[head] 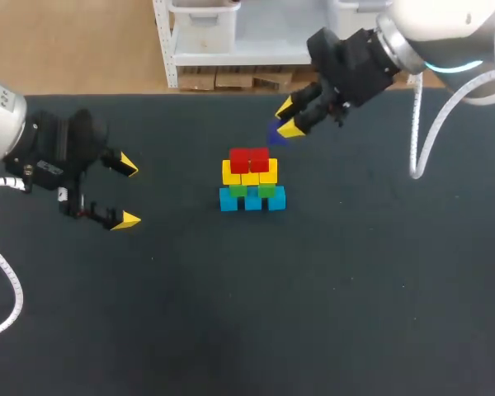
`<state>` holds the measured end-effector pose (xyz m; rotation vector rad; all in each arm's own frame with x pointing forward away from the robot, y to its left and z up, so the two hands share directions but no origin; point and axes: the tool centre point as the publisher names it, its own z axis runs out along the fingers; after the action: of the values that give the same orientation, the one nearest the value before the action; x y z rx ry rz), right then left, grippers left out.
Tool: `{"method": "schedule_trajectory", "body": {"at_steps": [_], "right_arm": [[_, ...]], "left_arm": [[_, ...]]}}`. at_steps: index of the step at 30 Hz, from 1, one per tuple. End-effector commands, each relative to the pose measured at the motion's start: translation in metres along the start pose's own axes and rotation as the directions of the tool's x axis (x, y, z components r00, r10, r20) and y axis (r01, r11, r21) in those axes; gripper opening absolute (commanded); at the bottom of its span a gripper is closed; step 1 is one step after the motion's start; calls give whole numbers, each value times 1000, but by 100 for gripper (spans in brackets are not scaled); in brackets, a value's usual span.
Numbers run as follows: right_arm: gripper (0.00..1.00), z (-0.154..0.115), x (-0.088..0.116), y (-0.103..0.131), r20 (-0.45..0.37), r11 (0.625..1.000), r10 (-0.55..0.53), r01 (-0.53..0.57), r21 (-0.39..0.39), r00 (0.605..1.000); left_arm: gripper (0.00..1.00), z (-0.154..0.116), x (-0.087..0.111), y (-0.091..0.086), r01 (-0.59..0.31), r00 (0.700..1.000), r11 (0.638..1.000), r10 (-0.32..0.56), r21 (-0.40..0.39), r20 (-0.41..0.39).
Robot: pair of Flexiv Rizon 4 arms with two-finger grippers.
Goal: Place the blue cubes, place green cubes on the blue cubes, place the yellow cubes on the green cubes, then place the red cubes on the yellow cubes, and place purple cube on the red cubes.
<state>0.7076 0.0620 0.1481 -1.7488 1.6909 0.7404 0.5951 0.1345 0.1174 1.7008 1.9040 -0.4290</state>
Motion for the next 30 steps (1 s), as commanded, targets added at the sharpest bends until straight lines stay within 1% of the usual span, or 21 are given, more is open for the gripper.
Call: {"method": "schedule_trajectory", "body": {"at_steps": [1, 6, 13, 30], "right_arm": [[0, 14, -9, -1, -14, 1000, -12, 12, -11, 1000], [0, 26, -17, 2, -21, 999, -31, 31, -36, 999], [0, 37, -21, 3, -28, 998, -39, 37, -54, 999], [0, 45, -17, 5, -71, 998, -35, 32, -47, 997]], "left_arm": [[100, 0, 3, -1, -3, 1000, 1000, 4, -2, 9], [100, 0, 3, -1, -3, 1000, 1000, 4, -2, 9], [100, 0, 3, -1, -3, 1000, 1000, 4, -2, 9], [100, 0, 3, -1, -3, 1000, 1000, 4, -2, 9]]}}
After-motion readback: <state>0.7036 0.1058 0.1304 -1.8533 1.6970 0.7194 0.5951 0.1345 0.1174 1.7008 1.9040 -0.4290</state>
